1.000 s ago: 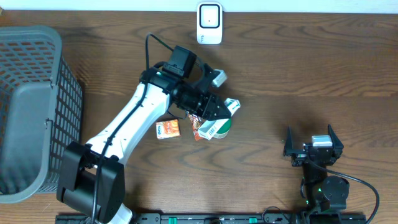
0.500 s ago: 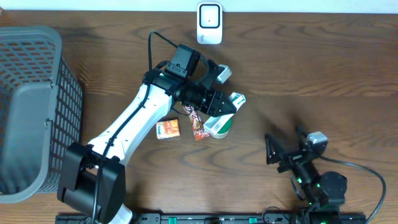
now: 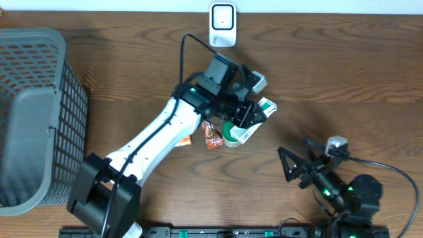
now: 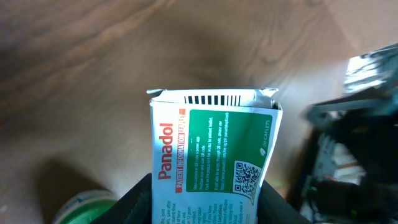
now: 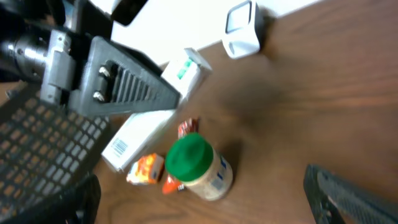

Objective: Scan the item barcode
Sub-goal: 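Carry the Panadol box right of the jar and lower it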

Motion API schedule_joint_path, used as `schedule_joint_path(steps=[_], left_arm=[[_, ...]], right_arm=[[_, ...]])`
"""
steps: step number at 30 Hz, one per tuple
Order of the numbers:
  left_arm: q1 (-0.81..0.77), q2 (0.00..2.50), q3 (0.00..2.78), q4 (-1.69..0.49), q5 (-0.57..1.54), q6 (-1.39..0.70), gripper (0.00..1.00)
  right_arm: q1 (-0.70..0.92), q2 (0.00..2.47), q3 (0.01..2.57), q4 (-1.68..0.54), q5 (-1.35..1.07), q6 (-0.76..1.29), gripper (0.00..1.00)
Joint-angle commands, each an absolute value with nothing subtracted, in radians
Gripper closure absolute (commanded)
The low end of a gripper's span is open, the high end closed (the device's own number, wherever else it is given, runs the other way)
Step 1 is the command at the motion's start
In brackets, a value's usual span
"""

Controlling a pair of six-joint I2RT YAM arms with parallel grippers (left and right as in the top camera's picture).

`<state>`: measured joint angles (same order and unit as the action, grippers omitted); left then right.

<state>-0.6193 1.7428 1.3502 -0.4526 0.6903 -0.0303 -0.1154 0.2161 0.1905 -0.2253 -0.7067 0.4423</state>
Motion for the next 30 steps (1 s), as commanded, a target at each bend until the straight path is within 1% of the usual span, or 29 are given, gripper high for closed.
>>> schedule_joint_path(steps=[1, 4, 9, 15, 19, 27, 28, 29, 30], left_arm=[[-0.653, 1.740, 1.344, -0.417, 0.555, -0.039, 0.63], [-0.683, 1.740, 1.344, -0.386, 0.503, -0.039, 0.63], [-0.738, 1.771, 1.344, -0.325, 0.477, -0.039, 0.62], [-0.767, 1.877, 1.344, -0.242, 0.478, -0.046, 0.62], [-0.767, 1.950, 1.344, -0.212, 0.477, -0.046, 0.62], [-0.767, 2.040, 1.344, -0.093, 0.477, -0.047, 0.62], [-0.767, 2.043, 1.344, -0.082, 0.477, -0.046, 0.60], [-0.767, 2.043, 1.344, -0.075, 0.477, -0.046, 0.54], [-0.767, 2.043, 1.344, -0.072, 0.477, -0.046, 0.41]], right_arm=[[-0.186, 0.214, 0.310, -0.323, -0.805, 0.292, 0.01], [-0.237, 0.214, 0.411, -0.413, -0.856, 0.218, 0.01], [-0.282, 0.214, 0.553, -0.527, -0.855, 0.138, 0.01], [-0.294, 0.214, 0.589, -0.622, -0.855, 0.114, 0.01], [-0.294, 0.214, 0.597, -0.636, -0.878, 0.115, 0.01], [-0.294, 0.214, 0.698, -0.641, -0.892, 0.109, 0.01], [-0.294, 0.214, 0.706, -0.645, -0.892, 0.101, 0.01], [-0.294, 0.214, 0.712, -0.648, -0.892, 0.094, 0.01], [-0.294, 0.214, 0.714, -0.648, -0.892, 0.092, 0.01]])
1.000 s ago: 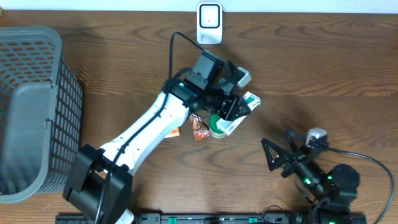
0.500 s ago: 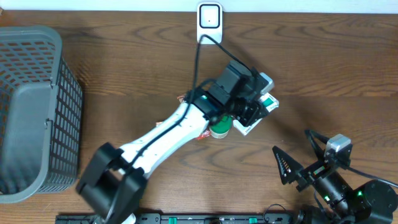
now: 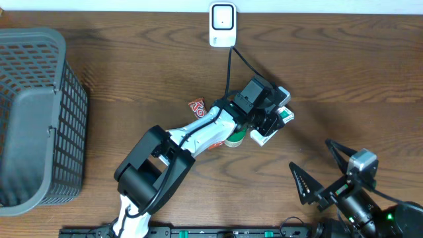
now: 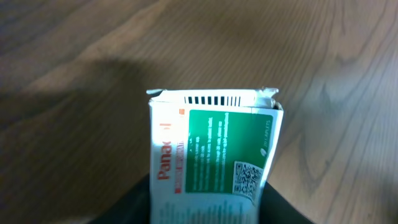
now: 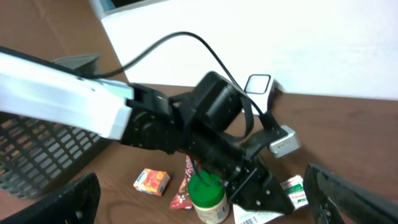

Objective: Scan the item barcode
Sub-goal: 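Carry the Panadol box right of the jar and lower it, then open the left gripper and retract it to the basket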

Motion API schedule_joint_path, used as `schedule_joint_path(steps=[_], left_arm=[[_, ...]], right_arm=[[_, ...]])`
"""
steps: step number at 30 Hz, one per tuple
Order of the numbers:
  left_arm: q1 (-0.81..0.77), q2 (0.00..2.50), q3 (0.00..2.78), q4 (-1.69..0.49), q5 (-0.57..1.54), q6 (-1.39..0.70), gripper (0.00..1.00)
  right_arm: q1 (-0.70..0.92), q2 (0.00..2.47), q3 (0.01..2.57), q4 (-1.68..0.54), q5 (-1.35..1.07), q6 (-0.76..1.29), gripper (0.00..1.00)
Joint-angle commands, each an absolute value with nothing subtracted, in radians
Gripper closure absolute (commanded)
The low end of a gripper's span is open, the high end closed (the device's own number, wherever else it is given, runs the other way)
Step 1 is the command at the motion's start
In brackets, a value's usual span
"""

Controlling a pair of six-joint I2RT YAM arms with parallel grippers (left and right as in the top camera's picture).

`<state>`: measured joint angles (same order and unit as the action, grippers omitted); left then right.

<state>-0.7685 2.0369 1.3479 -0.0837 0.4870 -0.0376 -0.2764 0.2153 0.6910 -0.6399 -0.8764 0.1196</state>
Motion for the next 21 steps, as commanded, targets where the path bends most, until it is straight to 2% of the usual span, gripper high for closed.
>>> schedule_joint_path(steps=[1, 3, 11, 17, 21], left_arm=[[-0.767, 2.043, 1.344, -0.067, 0.477, -0.046, 0.38], [-0.762, 2.043, 1.344, -0.062, 0.477, -0.046, 0.37], [-0.729, 1.993, 1.355, -0.073, 0.477, -0.058, 0.22], [-0.704, 1.832, 1.356, -0.097, 0.477, -0.058, 0.12], [-0.695, 1.702, 1.356, -0.127, 0.477, -0.057, 0.10]], right_arm=[[-0.294, 0.214, 0.714, -0.649, -0.892, 0.092, 0.01], [-0.294, 0.215, 0.714, -0.671, -0.892, 0.092, 0.01], [-0.294, 0.215, 0.736, -0.722, -0.887, 0.092, 0.01], [-0.294, 0.215, 0.787, -0.781, -0.836, 0.088, 0.01], [-0.294, 0.215, 0.793, -0.786, -0.907, 0.089, 0.01]])
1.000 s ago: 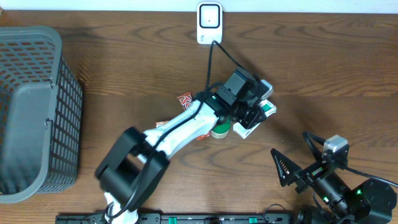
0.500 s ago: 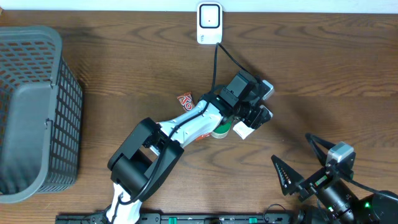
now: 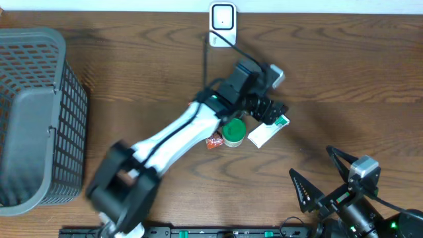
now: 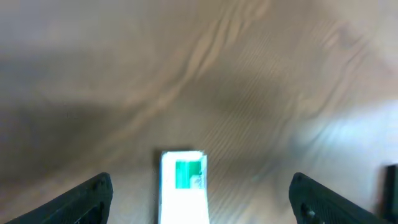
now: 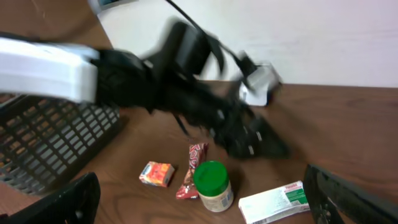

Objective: Scan the item barcode
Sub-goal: 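Open the left gripper and retract it to the basket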

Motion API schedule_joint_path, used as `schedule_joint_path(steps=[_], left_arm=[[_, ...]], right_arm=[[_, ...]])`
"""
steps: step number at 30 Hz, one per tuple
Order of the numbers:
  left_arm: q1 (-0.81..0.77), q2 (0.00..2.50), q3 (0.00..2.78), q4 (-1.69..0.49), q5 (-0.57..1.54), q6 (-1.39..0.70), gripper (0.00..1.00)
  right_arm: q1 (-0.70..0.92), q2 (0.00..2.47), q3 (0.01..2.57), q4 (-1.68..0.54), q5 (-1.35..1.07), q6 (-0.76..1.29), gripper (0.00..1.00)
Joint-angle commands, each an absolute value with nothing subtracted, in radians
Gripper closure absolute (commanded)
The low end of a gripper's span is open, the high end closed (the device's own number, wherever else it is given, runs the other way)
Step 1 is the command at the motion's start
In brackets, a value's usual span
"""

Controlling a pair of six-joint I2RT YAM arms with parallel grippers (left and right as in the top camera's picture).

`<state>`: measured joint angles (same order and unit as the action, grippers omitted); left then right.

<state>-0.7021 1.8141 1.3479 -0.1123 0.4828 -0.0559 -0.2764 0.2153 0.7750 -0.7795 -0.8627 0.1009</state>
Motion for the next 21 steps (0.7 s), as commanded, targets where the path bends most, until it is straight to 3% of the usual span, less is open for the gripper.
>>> schedule_joint_path(steps=[1, 6, 9, 12, 21], left_arm=[[-0.691, 1.664, 1.356, -0.142, 0.471, -0.057, 0.10], [-0.649, 1.451, 1.356, -0.330, 0.177, -0.057, 0.10], [-0.590, 1.332, 1.356, -0.433, 0.046, -0.057, 0.10], [-0.494, 1.210, 1.356, -0.476, -0.012, -0.057, 0.10], [-0.033, 1.016, 1.357, -0.408, -0.019, -0.057, 0.10]], right_arm=[[-0.294, 0.215, 0.793, -0.803, -0.938, 0.088, 0.01], [-0.294, 0.215, 0.791, -0.902, -0.957, 0.107, 0.01], [-0.294, 0.219, 0.791, -0.909, -0.849, 0.182, 0.01], [-0.294, 0.268, 0.791, -0.931, -0.701, 0.318, 0.01], [-0.294, 0.750, 0.791, -0.827, -0.647, 0.334, 0.01]])
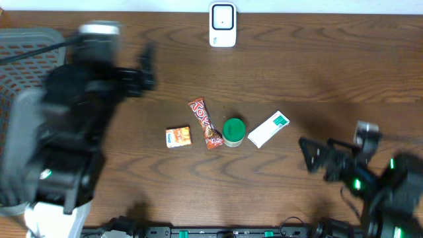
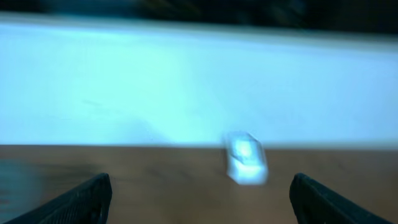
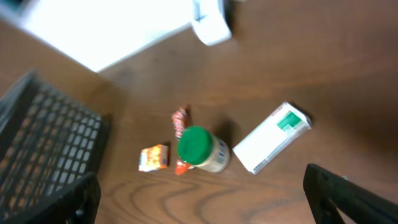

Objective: Scan the item barcode
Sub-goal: 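Open the left gripper and retract it to the basket, then move the right gripper down over the Panadol box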

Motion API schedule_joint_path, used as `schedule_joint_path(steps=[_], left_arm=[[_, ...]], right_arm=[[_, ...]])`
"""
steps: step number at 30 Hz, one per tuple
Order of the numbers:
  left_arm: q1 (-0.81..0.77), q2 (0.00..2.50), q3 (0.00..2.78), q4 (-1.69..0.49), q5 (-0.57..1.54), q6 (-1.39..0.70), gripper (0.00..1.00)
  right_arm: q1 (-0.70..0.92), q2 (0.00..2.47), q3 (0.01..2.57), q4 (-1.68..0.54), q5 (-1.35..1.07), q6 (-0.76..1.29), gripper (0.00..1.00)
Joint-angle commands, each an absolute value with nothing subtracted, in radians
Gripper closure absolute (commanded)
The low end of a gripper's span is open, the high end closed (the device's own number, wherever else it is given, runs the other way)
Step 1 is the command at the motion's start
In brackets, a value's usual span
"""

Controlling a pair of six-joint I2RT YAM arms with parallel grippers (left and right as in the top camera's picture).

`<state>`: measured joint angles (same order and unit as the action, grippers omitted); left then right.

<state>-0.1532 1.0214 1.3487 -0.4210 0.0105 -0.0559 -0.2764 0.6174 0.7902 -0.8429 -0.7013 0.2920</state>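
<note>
The white-and-green Panadol box (image 1: pixel 269 129) lies flat on the table right of the green-lidded jar (image 1: pixel 233 131), and also shows as the box (image 3: pixel 272 137) in the right wrist view. The white scanner (image 1: pixel 223 25) stands at the table's far edge and appears blurred as the scanner (image 2: pixel 244 157) in the left wrist view. My left gripper (image 2: pixel 199 202) is open and empty; in the overhead view the left arm is a blur at the far left, its gripper (image 1: pixel 142 69) far from the box. My right gripper (image 3: pixel 205 199) is open and empty, near the front right (image 1: pixel 317 158).
A candy bar (image 1: pixel 203 123) and a small orange box (image 1: pixel 178 137) lie left of the jar. A grey mesh basket (image 3: pixel 43 143) stands at the table's left end, partly under the left arm.
My left gripper was open just above the box by the jar. Now the left arm is at the far left by the basket, its camera facing the wall and scanner. The box stays put.
My left gripper held the Panadol box above the jar, then lower to the jar's right. Then it was open with the box lying on the table. Now the left arm is far to the left and the box lies alone.
</note>
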Motion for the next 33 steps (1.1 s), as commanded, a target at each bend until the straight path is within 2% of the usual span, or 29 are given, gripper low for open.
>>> schedule_joint_path(steps=[1, 6, 11, 16, 25, 33], left_arm=[[0.014, 1.016, 1.357, -0.400, -0.019, -0.057, 0.10], [0.248, 1.049, 1.357, -0.336, -0.015, -0.058, 0.10], [0.348, 1.093, 1.357, -0.289, -0.009, -0.058, 0.09], [0.345, 1.127, 1.357, -0.295, 0.013, -0.065, 0.10], [0.346, 1.175, 1.357, -0.336, 0.041, -0.065, 0.10], [0.346, 1.177, 1.357, -0.339, 0.041, -0.065, 0.09]], right_arm=[[-0.294, 0.812, 0.791, -0.819, -0.639, 0.353, 0.01], [-0.294, 1.102, 0.791, -0.815, -0.555, 0.445, 0.01], [-0.293, 1.285, 0.791, -0.756, -0.625, 0.445, 0.01], [-0.283, 1.389, 0.791, -0.607, -0.689, 0.395, 0.01], [-0.157, 1.499, 0.791, -0.405, -0.683, 0.342, 0.01], [-0.117, 1.656, 0.796, -0.355, -0.682, 0.155, 0.01]])
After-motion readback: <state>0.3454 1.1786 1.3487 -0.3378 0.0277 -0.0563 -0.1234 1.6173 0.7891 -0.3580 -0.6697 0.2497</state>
